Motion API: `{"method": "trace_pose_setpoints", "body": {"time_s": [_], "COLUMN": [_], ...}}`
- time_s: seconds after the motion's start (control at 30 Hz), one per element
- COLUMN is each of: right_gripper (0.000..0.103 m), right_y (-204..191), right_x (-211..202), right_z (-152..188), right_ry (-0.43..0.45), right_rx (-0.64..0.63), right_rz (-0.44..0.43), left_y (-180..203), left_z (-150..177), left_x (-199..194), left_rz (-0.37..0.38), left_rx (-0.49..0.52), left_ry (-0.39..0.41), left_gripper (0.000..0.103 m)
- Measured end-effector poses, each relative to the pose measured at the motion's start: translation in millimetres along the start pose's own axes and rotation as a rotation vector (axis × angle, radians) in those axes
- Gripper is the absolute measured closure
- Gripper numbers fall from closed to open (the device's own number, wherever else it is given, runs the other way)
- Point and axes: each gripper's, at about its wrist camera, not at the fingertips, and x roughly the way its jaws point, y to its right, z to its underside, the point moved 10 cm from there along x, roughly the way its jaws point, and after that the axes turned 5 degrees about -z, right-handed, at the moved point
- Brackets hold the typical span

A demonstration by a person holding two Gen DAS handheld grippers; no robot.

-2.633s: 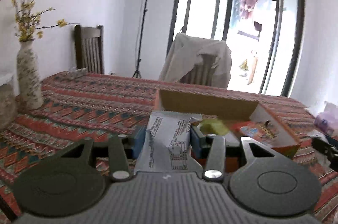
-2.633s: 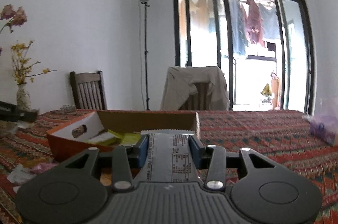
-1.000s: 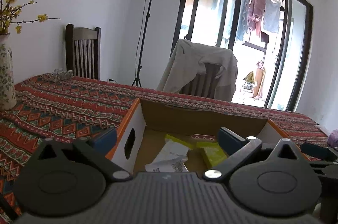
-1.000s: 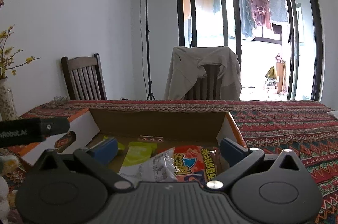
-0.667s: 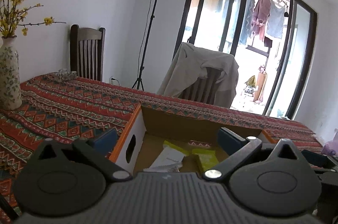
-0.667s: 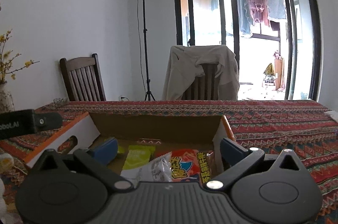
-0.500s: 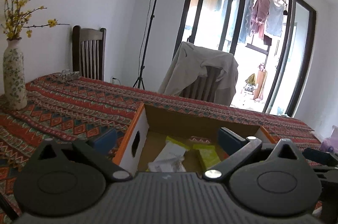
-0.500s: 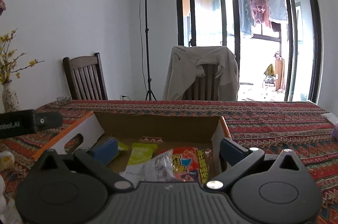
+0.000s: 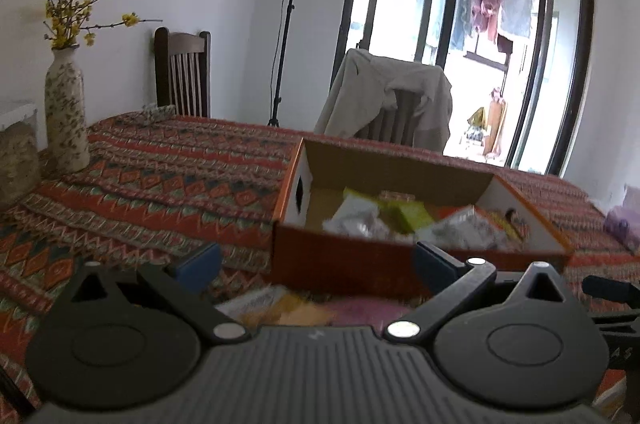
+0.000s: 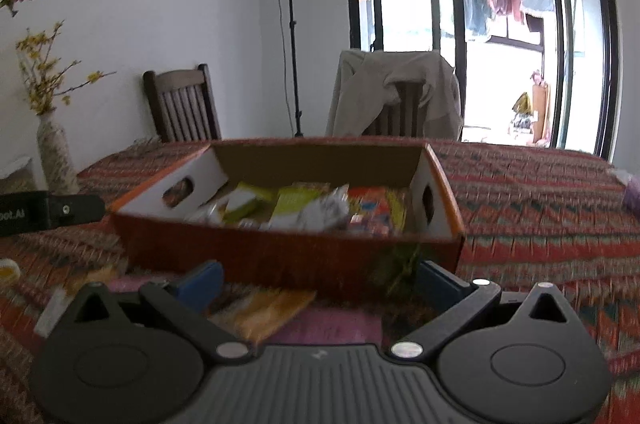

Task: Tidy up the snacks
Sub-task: 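Move both grippers back to the snack pile, then grasp a white packet with the right gripper while the left gripper grasps a cracker-print packet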

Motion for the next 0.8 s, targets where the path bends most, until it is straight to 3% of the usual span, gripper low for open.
{"method": "trace_pose_setpoints", "body": {"time_s": [0.4, 0.57, 0.7, 0.8], "right_gripper": [0.003, 0.017, 0.051, 0.052], "right_y": [-37, -48, -55, -54], "right_x": [-20, -18, -17, -24], "right_z": [54, 62, 71, 67], "right_ry": [-0.076, -0.1, -0.128, -0.101], "right_rx": [-0.026, -0.038, -0.044, -0.046], "right_rz": [-0.012, -0.014, -0.049, -0.055], "left_y": [-16, -20, -19, -17], "left_z": [52, 60, 60, 61], "left_x": [-25, -29, -32, -33], "left_rz": [-0.01, -0.016, -0.018, -0.018], "left_rx": [0.022, 0.015, 0.013, 0.012], "left_ry": [-0.073, -0.086, -0.092, -0.1], "left_gripper": [0.0, 0.0, 0.0, 0.0]}}
